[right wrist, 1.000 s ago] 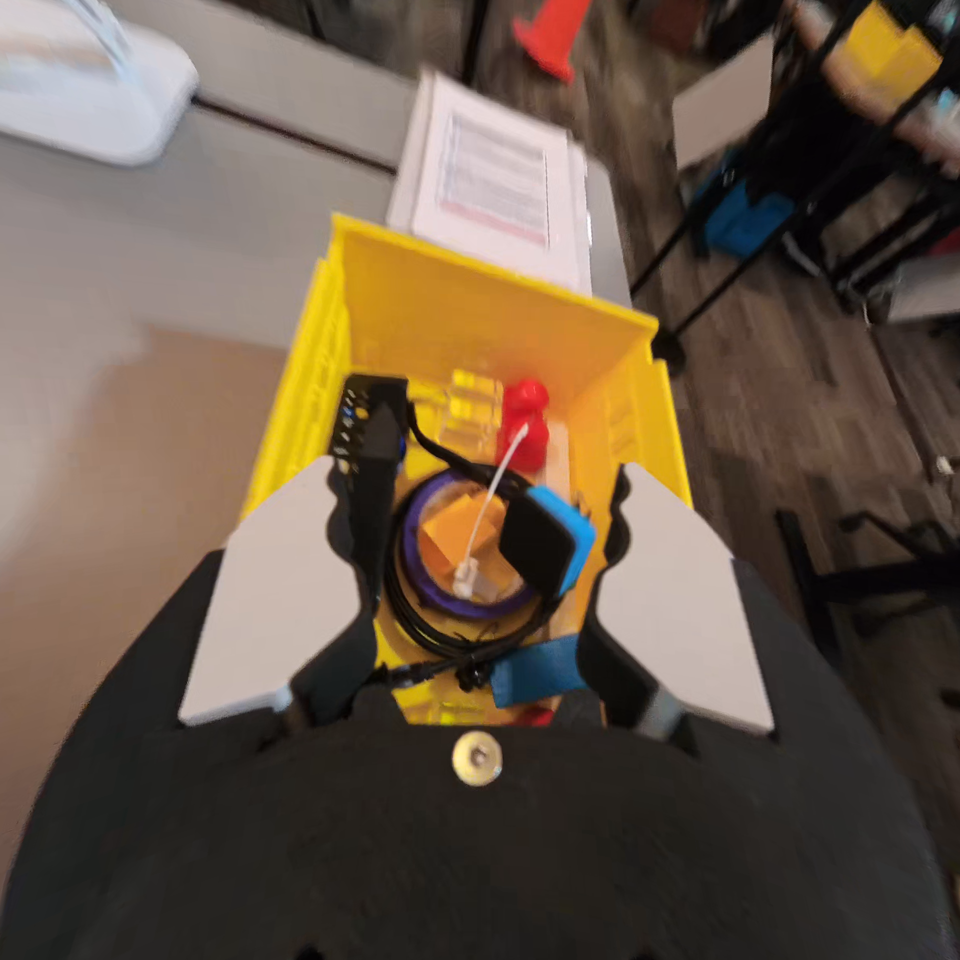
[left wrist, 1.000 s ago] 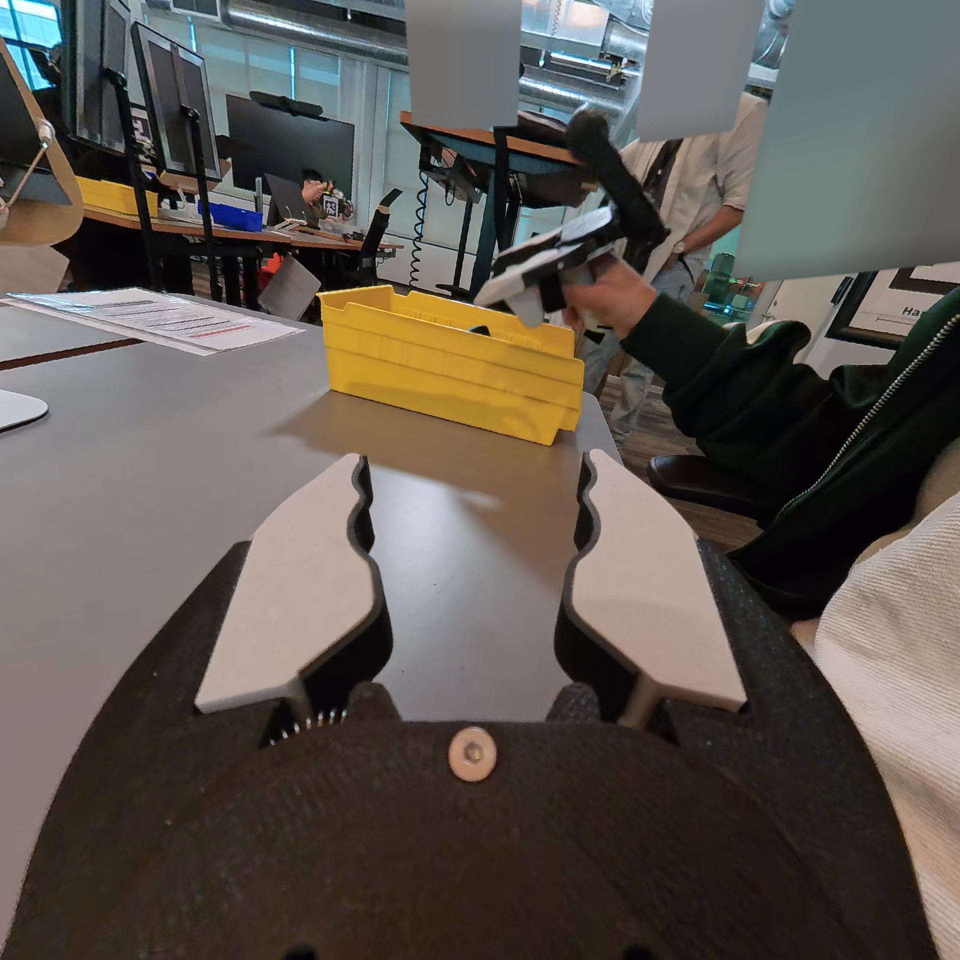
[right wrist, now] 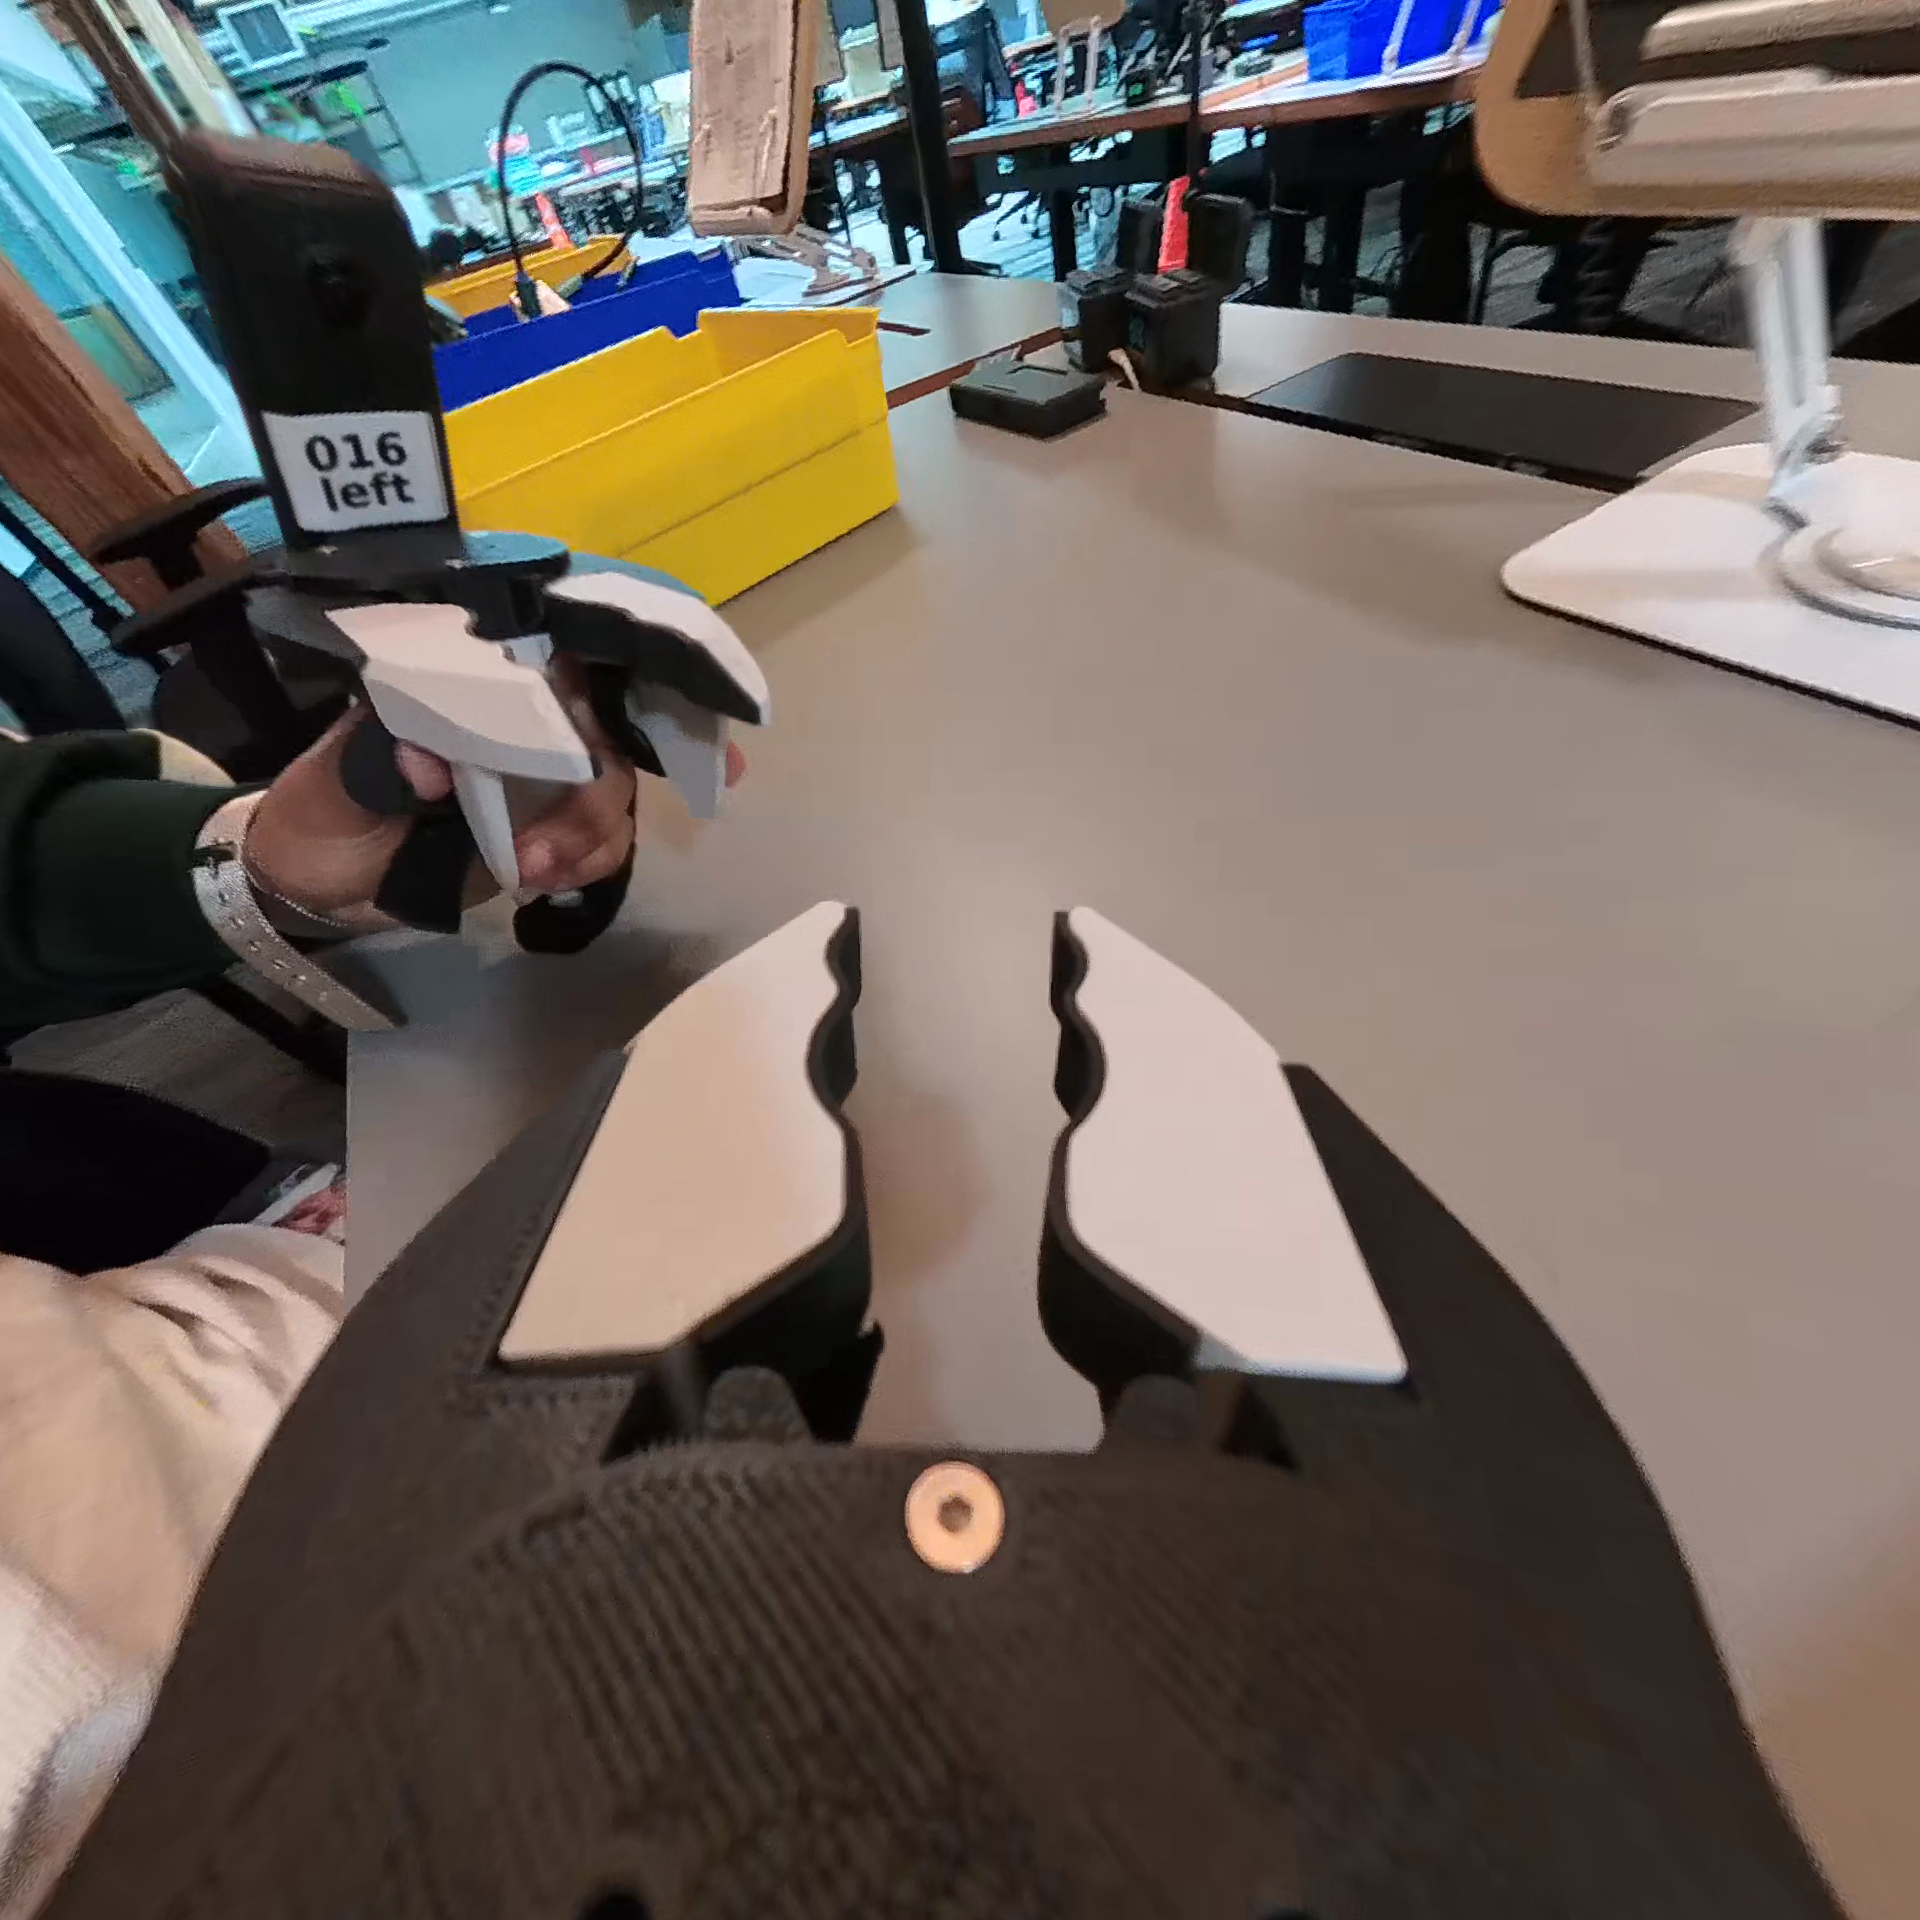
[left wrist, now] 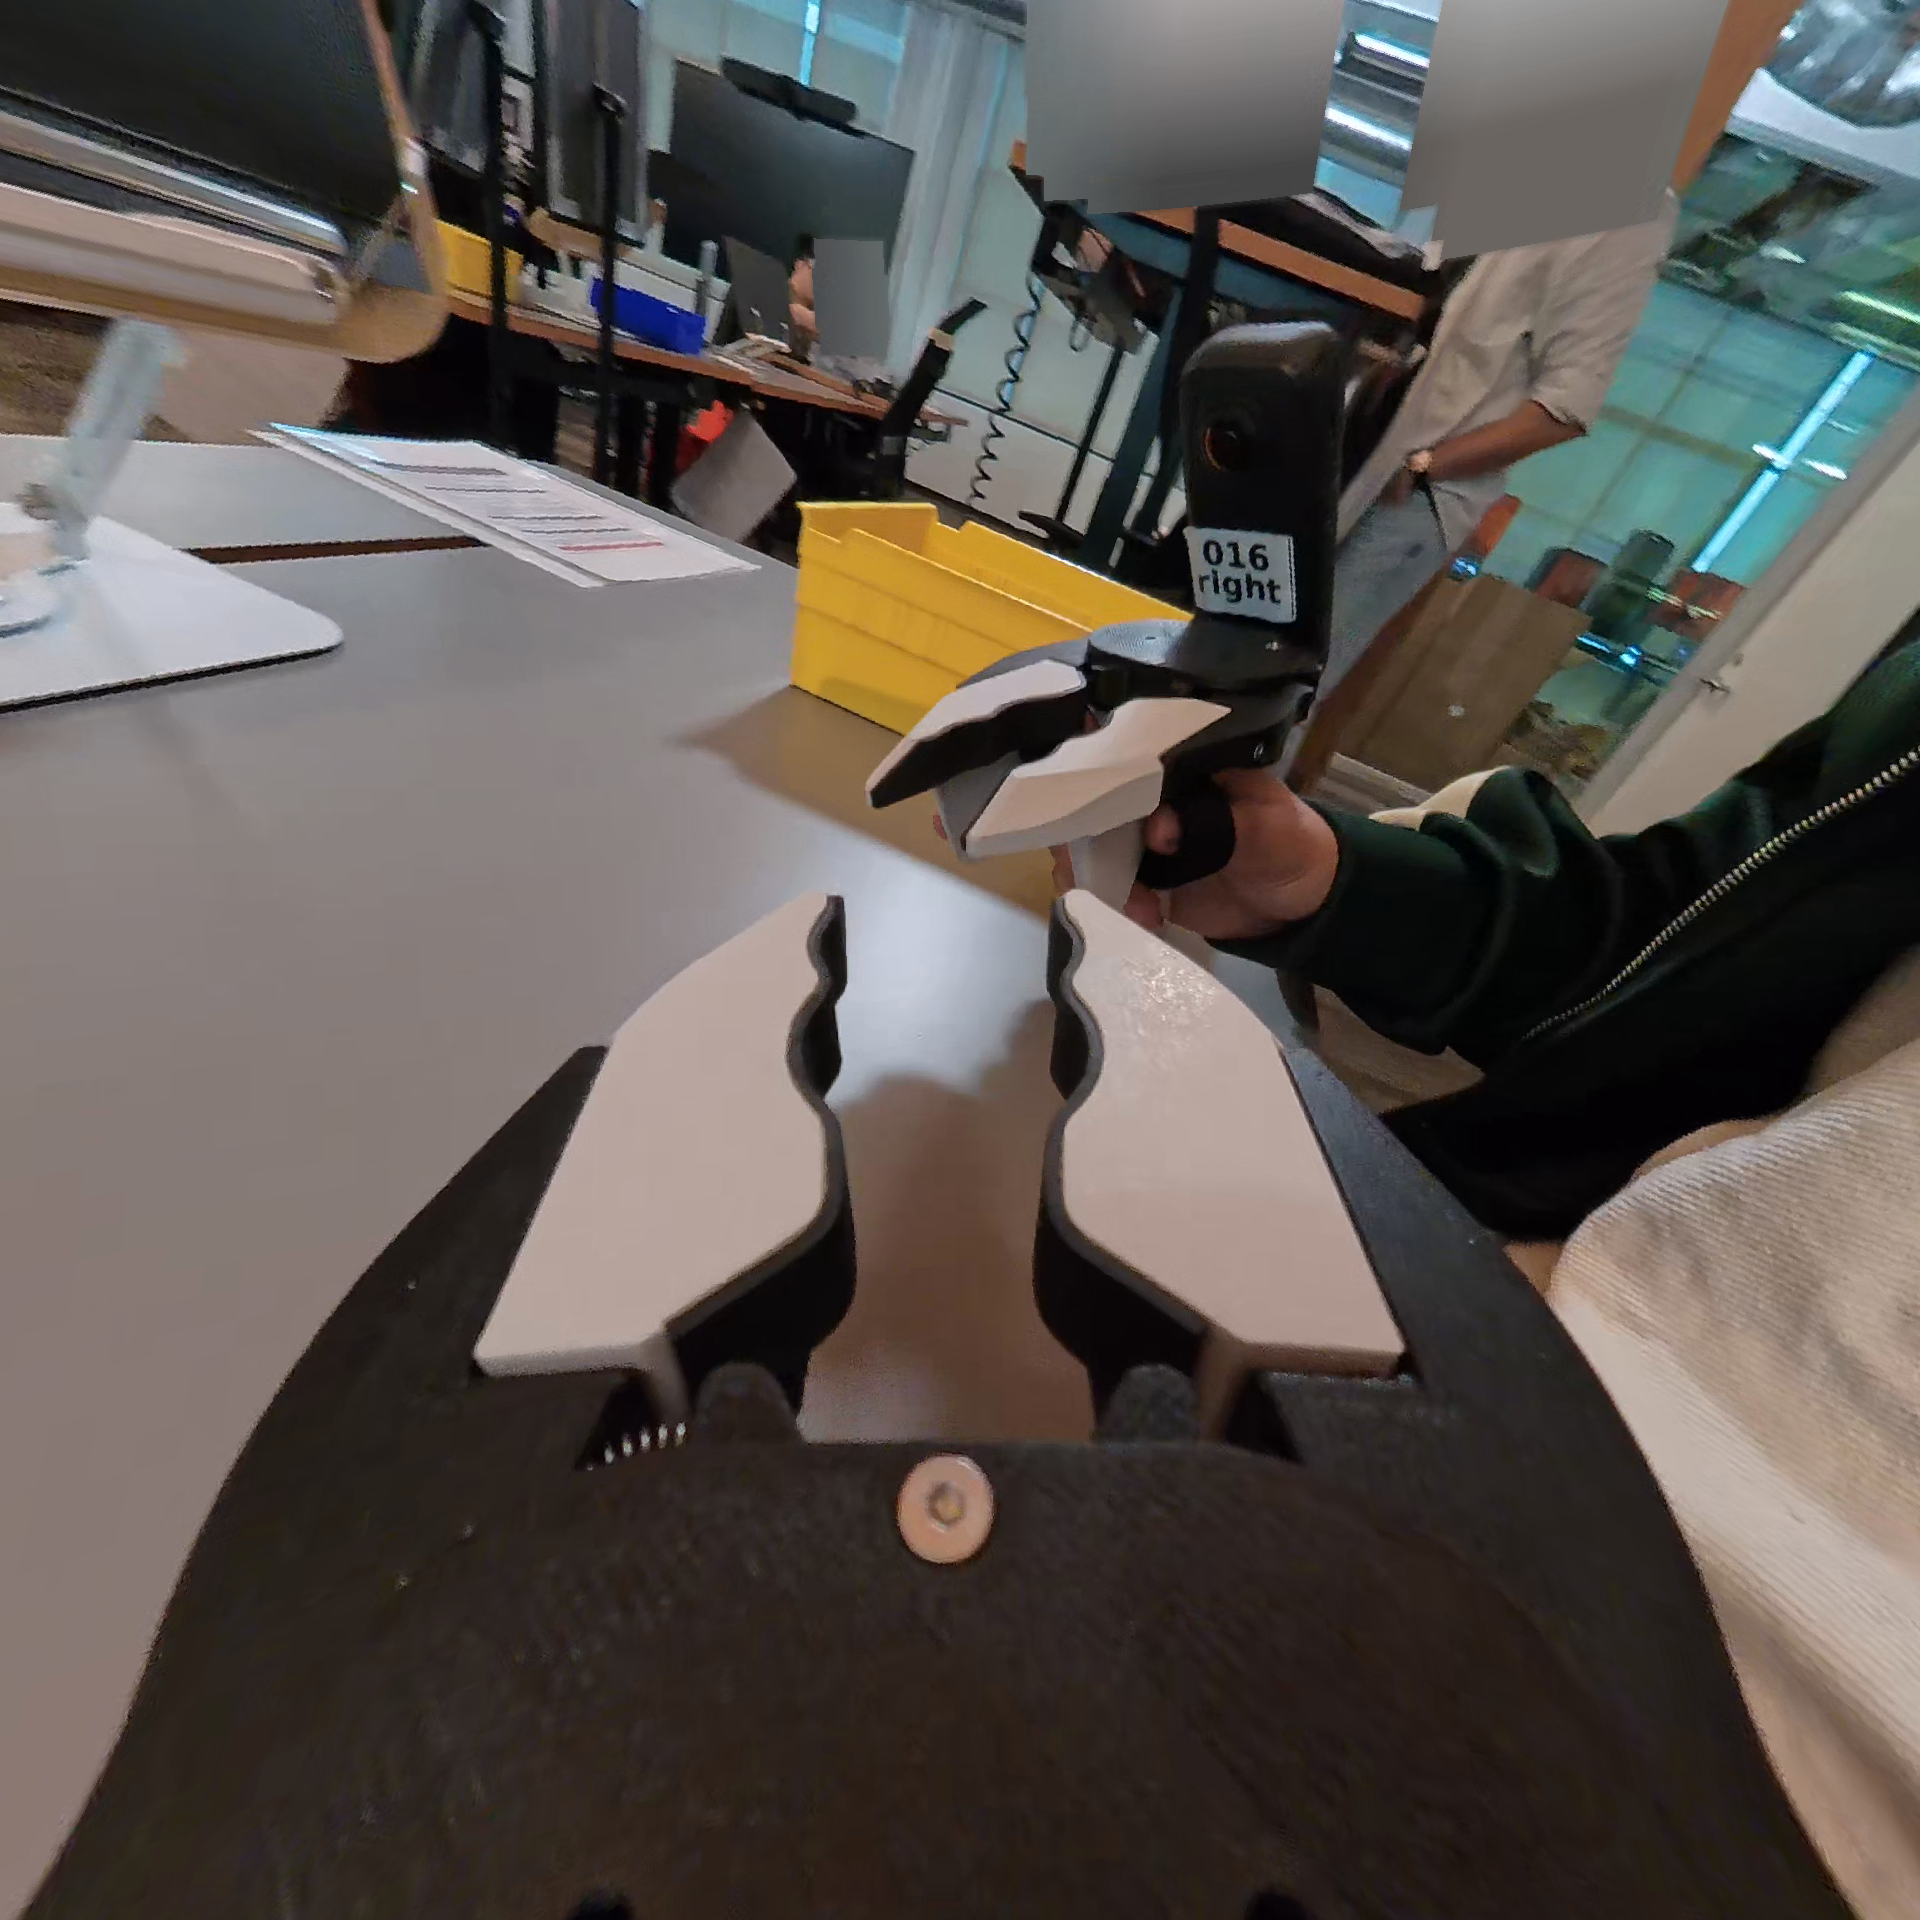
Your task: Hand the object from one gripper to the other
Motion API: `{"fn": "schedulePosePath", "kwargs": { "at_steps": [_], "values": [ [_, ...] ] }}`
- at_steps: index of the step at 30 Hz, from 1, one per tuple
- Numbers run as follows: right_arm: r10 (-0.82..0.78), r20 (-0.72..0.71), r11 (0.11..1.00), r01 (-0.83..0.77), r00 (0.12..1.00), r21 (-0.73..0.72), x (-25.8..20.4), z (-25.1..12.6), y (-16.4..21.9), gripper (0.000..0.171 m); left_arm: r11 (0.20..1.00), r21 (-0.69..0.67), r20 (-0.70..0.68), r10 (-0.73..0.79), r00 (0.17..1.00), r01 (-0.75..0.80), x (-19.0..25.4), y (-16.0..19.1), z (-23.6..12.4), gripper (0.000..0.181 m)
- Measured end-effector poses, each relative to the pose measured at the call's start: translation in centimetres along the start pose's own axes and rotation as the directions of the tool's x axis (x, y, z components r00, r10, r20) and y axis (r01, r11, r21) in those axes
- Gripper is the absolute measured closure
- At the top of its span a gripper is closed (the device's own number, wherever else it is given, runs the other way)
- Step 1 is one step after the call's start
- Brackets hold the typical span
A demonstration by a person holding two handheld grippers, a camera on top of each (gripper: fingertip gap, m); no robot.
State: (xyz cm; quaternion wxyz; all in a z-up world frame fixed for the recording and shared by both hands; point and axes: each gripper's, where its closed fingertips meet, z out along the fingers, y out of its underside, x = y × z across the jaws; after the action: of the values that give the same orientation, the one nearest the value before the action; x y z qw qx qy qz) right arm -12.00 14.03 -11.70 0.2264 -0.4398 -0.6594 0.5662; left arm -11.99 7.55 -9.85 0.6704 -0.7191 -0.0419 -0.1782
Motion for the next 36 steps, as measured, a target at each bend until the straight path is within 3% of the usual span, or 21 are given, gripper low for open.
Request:
{"fn": "schedulePosePath", "kwargs": {
  "at_steps": [6, 12, 15, 18, 20, 22, 24, 29, 32, 34, 36],
  "values": [
    [-0.141, 0.061, 0.989, 0.143, 0.988, -0.039, -0.9, 3.3, 0.2, 0.134, 0.996, 0.085, 0.187, 0.001, 0.982, -0.017, -1.6, -1.8, -4.5, 0.148],
    [-0.255, 0.068, 0.966, 0.257, 0.965, -0.022, -1.7, 5.8, -0.3, 0.135, 0.992, 0.121, 0.366, -0.071, 0.928, 0.028, -3.8, -5.8, -12.4, 0.157],
    [-0.303, 0.031, 0.953, 0.304, 0.952, -0.015, -1.3, 5.9, -0.4, 0.138, 0.995, 0.101, 0.574, -0.056, 0.817, -0.003, -7.0, -9.6, -20.1, 0.149],
    [-0.294, -0.025, 0.955, 0.294, 0.956, 0.023, -0.5, 5.3, -1.2, 0.141, 0.988, 0.069, 0.724, -0.144, 0.674, 0.138, -10.5, -10.3, -27.9, 0.14],
    [-0.265, -0.056, 0.962, 0.268, 0.963, 0.053, 0.2, 4.9, -1.9, 0.142, 0.956, 0.025, 0.835, -0.181, 0.52, 0.291, -13.7, -8.1, -32.5, 0.118],
    [-0.239, -0.091, 0.967, 0.245, 0.967, 0.066, 1.1, 4.5, -2.2, 0.142, 0.898, 0.072, 0.907, -0.241, 0.347, 0.435, -17.1, -5.2, -36.2, 0.084],
    [-0.228, -0.129, 0.968, 0.238, 0.965, 0.073, 1.8, 4.1, -2.6, 0.142, 0.823, 0.122, 0.898, -0.33, 0.292, 0.555, -19.3, -2.6, -36.4, 0.065],
    [-0.252, -0.187, 0.959, 0.271, 0.95, 0.084, 2.5, 3.1, -3.3, 0.143, 0.631, -0.002, 0.966, -0.2, 0.165, 0.776, -20.8, 3.5, -37.1, 0.045],
    [-0.246, -0.18, 0.964, 0.26, 0.952, 0.061, 2.7, 3.1, -2.6, 0.143, 0.548, -0.029, 0.964, -0.205, 0.168, 0.836, -19.9, 4.8, -36.9, 0.054],
    [-0.248, -0.173, 0.964, 0.26, 0.953, 0.05, 2.7, 3.2, -2.3, 0.143, 0.519, -0.051, 0.925, -0.297, 0.236, 0.853, -19.3, 4.8, -35.3, 0.083],
    [-0.261, -0.172, 0.962, 0.27, 0.95, 0.035, 2.6, 3.2, -2.1, 0.143, 0.501, -0.075, 0.92, -0.298, 0.254, 0.862, -19.1, 4.8, -35.4, 0.084]
  ]
}}
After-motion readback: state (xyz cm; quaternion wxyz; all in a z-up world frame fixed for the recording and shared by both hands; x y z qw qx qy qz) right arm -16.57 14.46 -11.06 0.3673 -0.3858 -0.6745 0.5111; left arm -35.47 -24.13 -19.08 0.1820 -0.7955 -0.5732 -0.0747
